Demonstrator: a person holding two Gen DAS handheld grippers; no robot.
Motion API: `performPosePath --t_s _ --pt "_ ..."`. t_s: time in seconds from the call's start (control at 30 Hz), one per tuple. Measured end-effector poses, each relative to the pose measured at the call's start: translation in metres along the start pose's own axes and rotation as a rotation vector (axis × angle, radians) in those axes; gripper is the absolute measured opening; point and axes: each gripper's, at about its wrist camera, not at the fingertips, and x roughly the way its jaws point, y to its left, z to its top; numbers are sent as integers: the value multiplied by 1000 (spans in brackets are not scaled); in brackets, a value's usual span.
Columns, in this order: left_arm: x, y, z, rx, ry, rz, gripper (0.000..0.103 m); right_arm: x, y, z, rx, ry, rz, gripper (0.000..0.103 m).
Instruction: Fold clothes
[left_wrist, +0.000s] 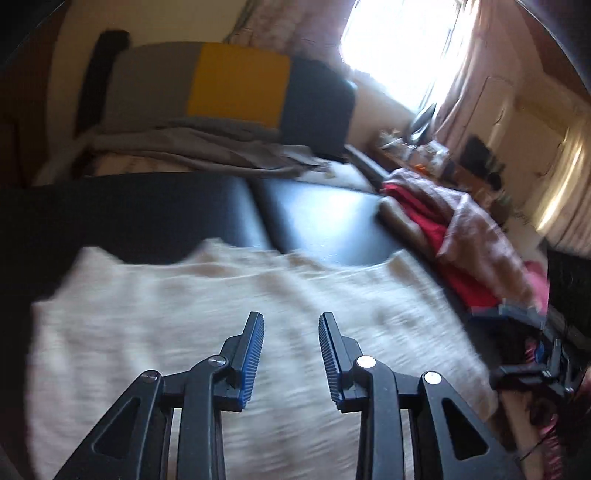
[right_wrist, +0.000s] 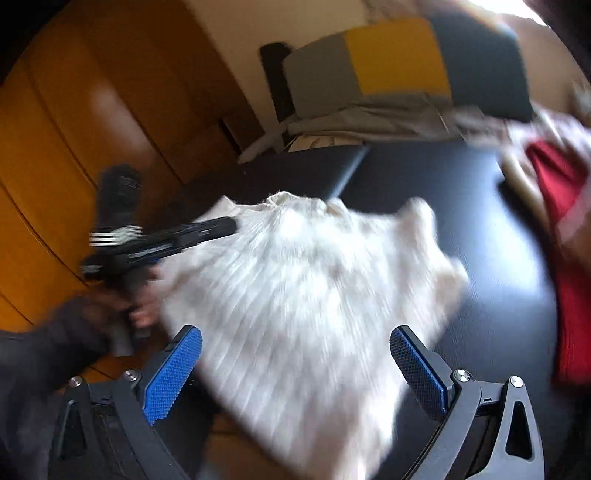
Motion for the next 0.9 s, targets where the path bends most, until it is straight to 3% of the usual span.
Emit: performPosePath --t_s 0.17,0.23,0.3,0.43,0.6,0.77,0.9 --pt "8 16 2 116 20 60 31 92 37 50 -154 84 -103 103" --pt "27 22 5 138 62 77 31 113 33 59 -175 123 -148 103" --pt "50 36 5 94 112 91 34 138 21 68 -190 167 -303 103" --pt "65 63 9 -119 78 0 35 140 -27 60 -3 98 -311 103" --pt "62 57 2 -110 35 58 35 138 -38 57 27 69 -306 103" --pt "24 82 -2 -249 17 -114 33 136 -39 55 17 45 -280 103" --pt "-53 138 -25 -317 -58 -188 35 142 -36 59 17 39 -272 103"
